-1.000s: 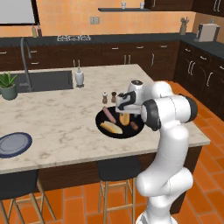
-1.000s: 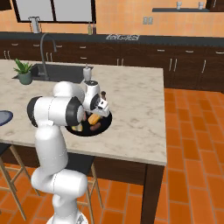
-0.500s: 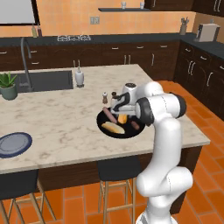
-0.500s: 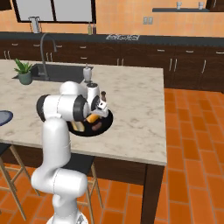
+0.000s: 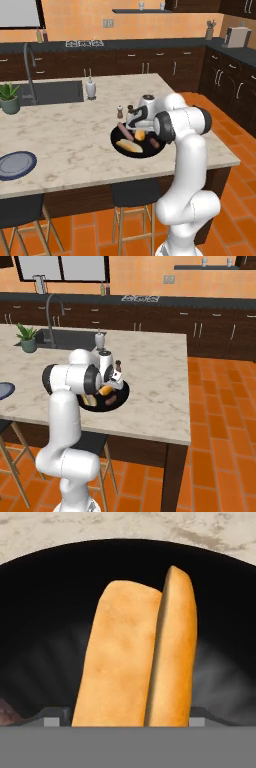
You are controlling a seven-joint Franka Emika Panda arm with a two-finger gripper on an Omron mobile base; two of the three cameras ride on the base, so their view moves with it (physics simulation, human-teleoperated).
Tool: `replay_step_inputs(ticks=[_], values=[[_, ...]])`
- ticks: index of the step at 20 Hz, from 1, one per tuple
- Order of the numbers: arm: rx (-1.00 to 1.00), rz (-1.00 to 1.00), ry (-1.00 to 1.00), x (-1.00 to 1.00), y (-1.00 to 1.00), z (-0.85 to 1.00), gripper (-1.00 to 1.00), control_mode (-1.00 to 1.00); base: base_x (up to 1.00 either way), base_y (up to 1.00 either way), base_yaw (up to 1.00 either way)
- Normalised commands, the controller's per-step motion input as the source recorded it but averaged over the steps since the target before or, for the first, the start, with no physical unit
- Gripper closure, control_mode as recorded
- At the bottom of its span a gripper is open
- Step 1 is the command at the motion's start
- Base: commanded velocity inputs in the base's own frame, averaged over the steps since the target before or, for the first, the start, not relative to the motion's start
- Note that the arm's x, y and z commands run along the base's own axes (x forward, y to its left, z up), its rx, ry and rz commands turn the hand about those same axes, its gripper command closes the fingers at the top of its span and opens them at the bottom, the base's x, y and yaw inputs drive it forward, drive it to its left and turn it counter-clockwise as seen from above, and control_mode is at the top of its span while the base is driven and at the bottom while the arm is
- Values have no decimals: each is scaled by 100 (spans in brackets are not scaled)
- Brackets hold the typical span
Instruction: Place one bun and one sausage from the bowl on each plate.
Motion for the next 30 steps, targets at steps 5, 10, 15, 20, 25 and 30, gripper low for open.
replay_step_inputs(ticks=[5, 10, 15, 20, 25, 30], values=[[0, 0, -22, -64, 0, 79, 100, -100, 0, 0, 0], [0, 0, -20, -82, 0, 99, 100, -100, 0, 0, 0], [0, 0, -30, -97, 0, 100, 100, -100, 0, 0, 0], [2, 0, -8, -100, 0, 79, 100, -100, 0, 0, 0], [0, 3, -1, -58, 9, 10, 100, 100, -36, 30, 5], [0, 0, 0, 0, 0, 0, 100, 100, -32, 100, 15]])
